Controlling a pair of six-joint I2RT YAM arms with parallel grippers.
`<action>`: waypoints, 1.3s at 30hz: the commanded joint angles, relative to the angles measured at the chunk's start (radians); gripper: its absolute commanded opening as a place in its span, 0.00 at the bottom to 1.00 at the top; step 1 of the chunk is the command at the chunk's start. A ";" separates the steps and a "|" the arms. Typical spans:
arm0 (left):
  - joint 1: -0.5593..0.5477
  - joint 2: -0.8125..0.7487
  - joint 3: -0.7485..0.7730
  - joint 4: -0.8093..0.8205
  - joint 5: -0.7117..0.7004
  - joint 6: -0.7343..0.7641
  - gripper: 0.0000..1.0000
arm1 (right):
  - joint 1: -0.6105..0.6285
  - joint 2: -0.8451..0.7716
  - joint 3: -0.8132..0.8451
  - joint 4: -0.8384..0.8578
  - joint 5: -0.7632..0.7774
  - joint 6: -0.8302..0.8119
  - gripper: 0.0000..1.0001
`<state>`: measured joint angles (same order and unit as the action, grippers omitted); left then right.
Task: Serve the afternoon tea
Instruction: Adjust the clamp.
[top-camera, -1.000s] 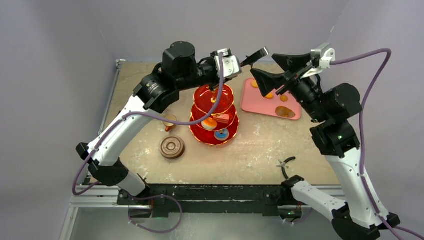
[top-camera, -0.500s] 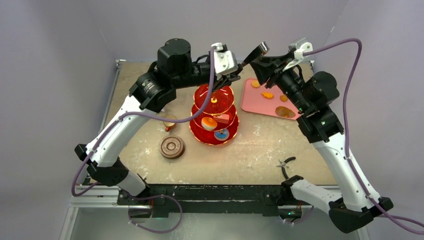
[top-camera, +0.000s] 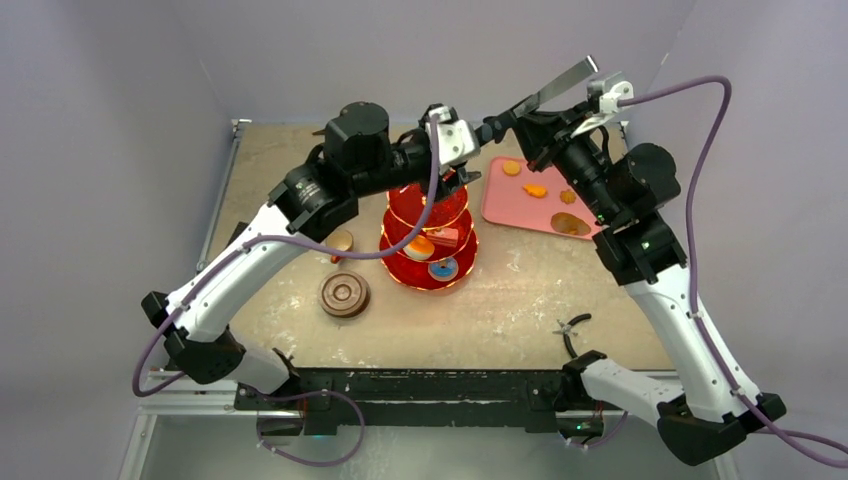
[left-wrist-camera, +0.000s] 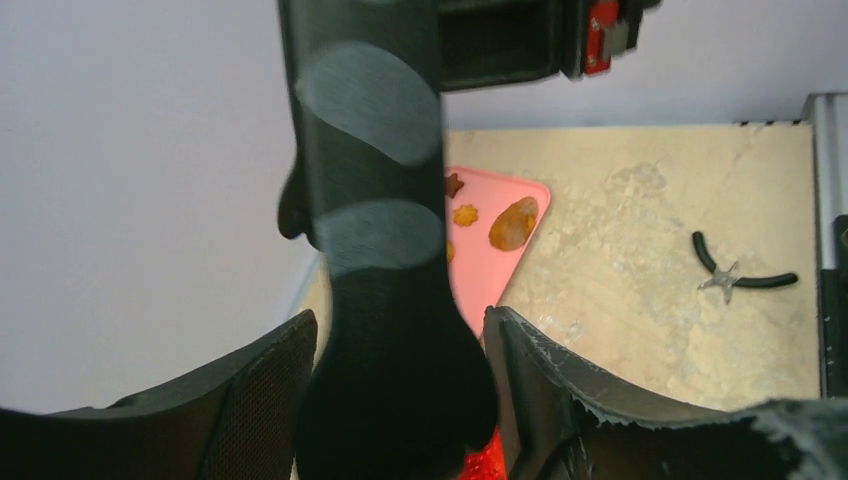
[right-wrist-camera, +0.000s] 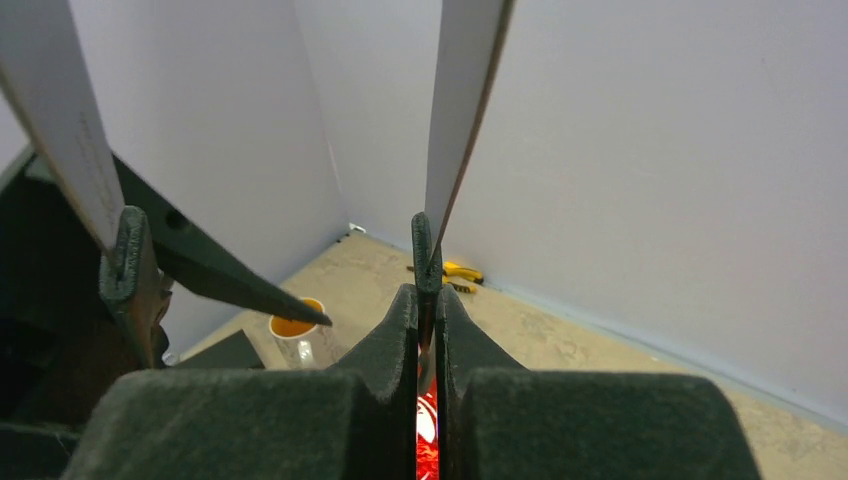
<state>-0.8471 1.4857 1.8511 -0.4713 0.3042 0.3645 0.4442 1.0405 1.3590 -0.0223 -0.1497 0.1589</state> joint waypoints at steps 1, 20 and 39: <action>-0.033 -0.089 -0.078 0.151 -0.138 0.083 0.59 | 0.000 0.005 0.042 0.036 0.003 0.053 0.00; -0.073 -0.176 -0.227 0.318 -0.239 0.229 0.59 | 0.001 0.026 0.081 -0.039 0.000 0.097 0.00; -0.119 -0.173 -0.246 0.376 -0.376 0.266 0.24 | 0.000 0.032 0.069 -0.036 -0.040 0.126 0.11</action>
<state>-0.9649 1.3281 1.5936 -0.1669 -0.0029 0.6483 0.4442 1.0756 1.3964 -0.0700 -0.1524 0.2646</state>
